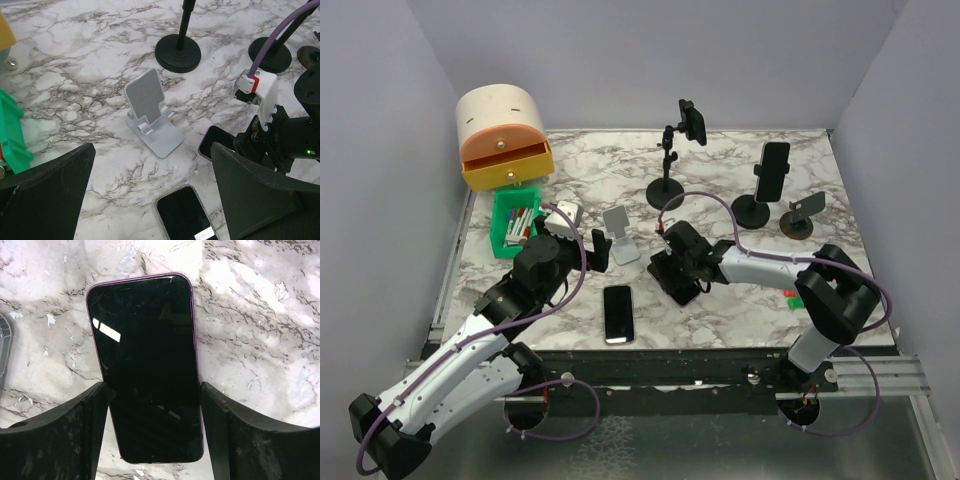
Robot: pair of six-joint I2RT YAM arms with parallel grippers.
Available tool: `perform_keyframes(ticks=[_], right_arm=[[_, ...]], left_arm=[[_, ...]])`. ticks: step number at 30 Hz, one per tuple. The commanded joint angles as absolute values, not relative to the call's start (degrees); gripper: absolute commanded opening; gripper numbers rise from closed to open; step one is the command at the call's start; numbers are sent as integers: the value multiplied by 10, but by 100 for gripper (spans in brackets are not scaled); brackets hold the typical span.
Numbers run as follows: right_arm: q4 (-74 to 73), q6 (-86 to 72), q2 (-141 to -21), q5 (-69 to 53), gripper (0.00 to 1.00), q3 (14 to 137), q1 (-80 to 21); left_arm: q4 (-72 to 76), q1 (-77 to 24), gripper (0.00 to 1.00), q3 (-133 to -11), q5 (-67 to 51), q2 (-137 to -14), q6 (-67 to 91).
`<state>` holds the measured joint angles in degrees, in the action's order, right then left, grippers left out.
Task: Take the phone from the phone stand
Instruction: Adjust the phone at the center of the board.
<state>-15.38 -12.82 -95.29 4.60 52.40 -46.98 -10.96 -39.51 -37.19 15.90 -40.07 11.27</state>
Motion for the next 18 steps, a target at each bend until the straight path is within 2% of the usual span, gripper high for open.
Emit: perform_keyframes(ticks=[1,4,10,18], right_arm=[[-195,-189,-969,80,62,484,-487],[-198,-235,-953,85,58,477,-496],[-188,-353,-917,87,57,443,-529],[-192,-546,-919,133,61,408,-603]], left_arm=[[-120,-398,99,-374,148,-406,111],[-120,-398,99,-375,144,-407,112],[-120,-398,99,-374,140,-405,117],[-119,-398,99,-375,129,-414,121]])
